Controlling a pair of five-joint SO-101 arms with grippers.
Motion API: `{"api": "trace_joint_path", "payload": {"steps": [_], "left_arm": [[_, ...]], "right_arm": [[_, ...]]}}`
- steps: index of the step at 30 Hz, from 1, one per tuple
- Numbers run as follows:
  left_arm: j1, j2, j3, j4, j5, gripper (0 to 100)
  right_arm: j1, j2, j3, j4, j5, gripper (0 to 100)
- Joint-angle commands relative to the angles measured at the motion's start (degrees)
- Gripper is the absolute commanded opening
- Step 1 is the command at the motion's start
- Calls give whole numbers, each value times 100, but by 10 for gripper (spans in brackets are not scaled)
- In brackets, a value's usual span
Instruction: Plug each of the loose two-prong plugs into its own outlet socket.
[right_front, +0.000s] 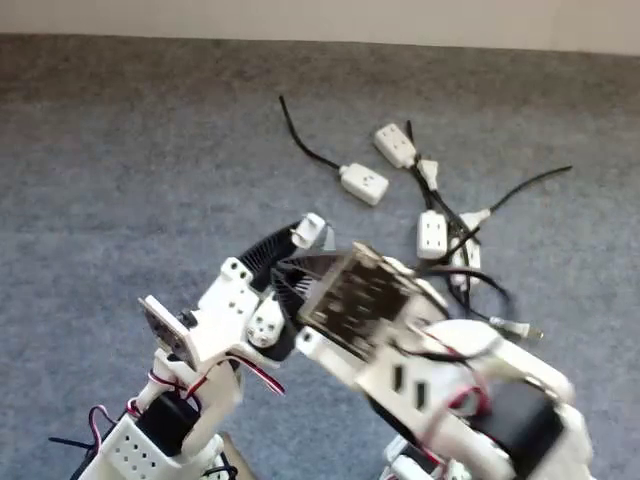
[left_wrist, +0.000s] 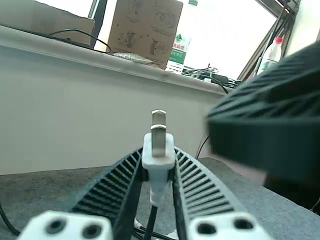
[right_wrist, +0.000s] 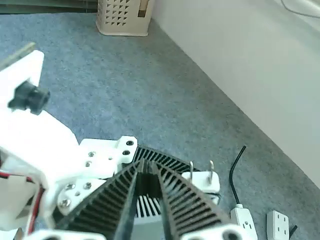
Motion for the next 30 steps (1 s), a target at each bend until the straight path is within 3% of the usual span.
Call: {"api": "trace_joint_path", "payload": {"steps": [1,5,9,14,21,30], "left_arm": [[224,-48,-145,9,26,7],[215,-48,-145,18,26,7],[251,-57,-171,149,26,7],[242,-66,-198,325,26,7],[198,-66,-163,325,18,7],[189,-66,-136,325,18,7]], "right_arm": [[-22,-48,400,-532,132,8],[13,-48,664,-813,141,8],[488,-13,752,-1244,299,8],[1490,-40,1604,-2149,1213,8],[2976,-40,2967,-3415,1530,8],[3178,-48,2457,-3451,1503,8]]}}
